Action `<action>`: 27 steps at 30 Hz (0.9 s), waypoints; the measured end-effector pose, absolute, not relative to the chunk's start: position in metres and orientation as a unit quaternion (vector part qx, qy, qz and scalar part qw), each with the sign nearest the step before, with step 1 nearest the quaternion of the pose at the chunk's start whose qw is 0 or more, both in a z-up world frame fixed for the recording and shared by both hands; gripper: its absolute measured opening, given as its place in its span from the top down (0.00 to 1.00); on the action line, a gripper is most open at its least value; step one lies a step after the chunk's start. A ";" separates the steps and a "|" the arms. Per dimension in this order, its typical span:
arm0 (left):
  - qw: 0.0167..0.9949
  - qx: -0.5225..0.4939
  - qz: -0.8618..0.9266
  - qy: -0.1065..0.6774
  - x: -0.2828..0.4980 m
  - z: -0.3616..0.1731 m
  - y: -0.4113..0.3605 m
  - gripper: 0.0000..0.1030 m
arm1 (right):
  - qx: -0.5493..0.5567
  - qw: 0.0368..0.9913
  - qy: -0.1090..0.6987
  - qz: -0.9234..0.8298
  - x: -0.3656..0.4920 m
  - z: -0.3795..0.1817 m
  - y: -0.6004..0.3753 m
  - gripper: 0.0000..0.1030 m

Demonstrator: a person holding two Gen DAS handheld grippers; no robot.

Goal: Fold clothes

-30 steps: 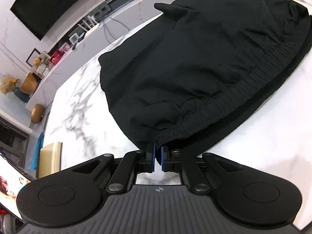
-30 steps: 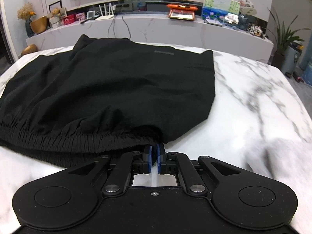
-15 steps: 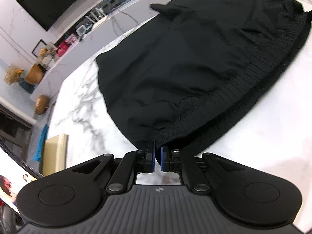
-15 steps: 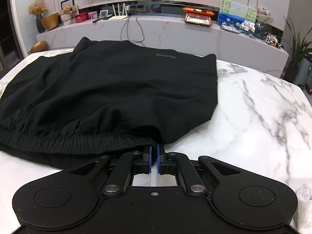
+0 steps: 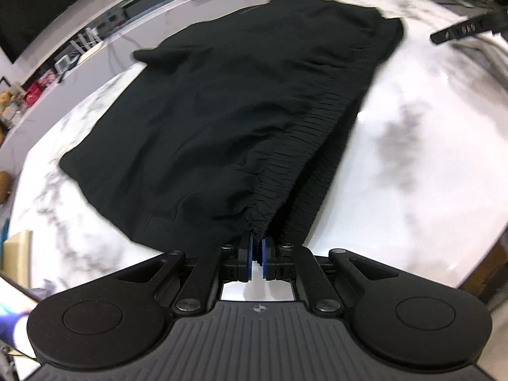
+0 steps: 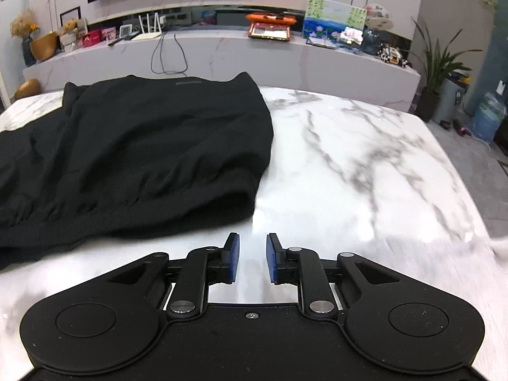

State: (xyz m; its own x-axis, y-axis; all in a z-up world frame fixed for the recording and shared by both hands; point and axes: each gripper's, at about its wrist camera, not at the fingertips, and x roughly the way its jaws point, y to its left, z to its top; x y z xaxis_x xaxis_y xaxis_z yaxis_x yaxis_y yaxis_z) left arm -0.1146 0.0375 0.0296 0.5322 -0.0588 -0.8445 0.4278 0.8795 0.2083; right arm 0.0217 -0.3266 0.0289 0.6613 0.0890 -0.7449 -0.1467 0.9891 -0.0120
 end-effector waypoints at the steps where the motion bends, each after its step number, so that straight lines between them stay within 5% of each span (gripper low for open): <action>1: 0.853 0.197 -0.149 0.460 -0.117 0.029 0.033 0.96 | -0.031 0.911 0.407 0.068 0.014 0.028 -0.328 0.82; 11: 0.873 0.185 -0.205 0.402 -0.142 0.017 -0.029 0.92 | 0.037 0.911 0.400 0.094 -0.046 0.020 -0.316 0.82; 24: 0.856 0.227 -0.244 0.396 -0.174 0.026 -0.047 0.81 | -0.090 0.922 0.333 0.178 -0.090 0.024 -0.275 0.82; 26: 0.855 0.217 -0.251 0.398 -0.176 0.030 -0.040 0.73 | -0.104 0.919 0.325 0.200 -0.096 0.026 -0.266 0.82; 27: 0.855 0.209 -0.258 0.399 -0.178 0.032 -0.036 0.59 | -0.112 0.916 0.322 0.210 -0.098 0.026 -0.260 0.82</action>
State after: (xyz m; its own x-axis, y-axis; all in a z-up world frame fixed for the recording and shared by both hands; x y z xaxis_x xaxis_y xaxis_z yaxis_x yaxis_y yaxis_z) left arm -0.1785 -0.0360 0.0316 0.5486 -0.2748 -0.7896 0.6078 0.7797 0.1509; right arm -0.0979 -0.2602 0.0256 0.7047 0.3128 -0.6368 -0.4573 0.8865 -0.0705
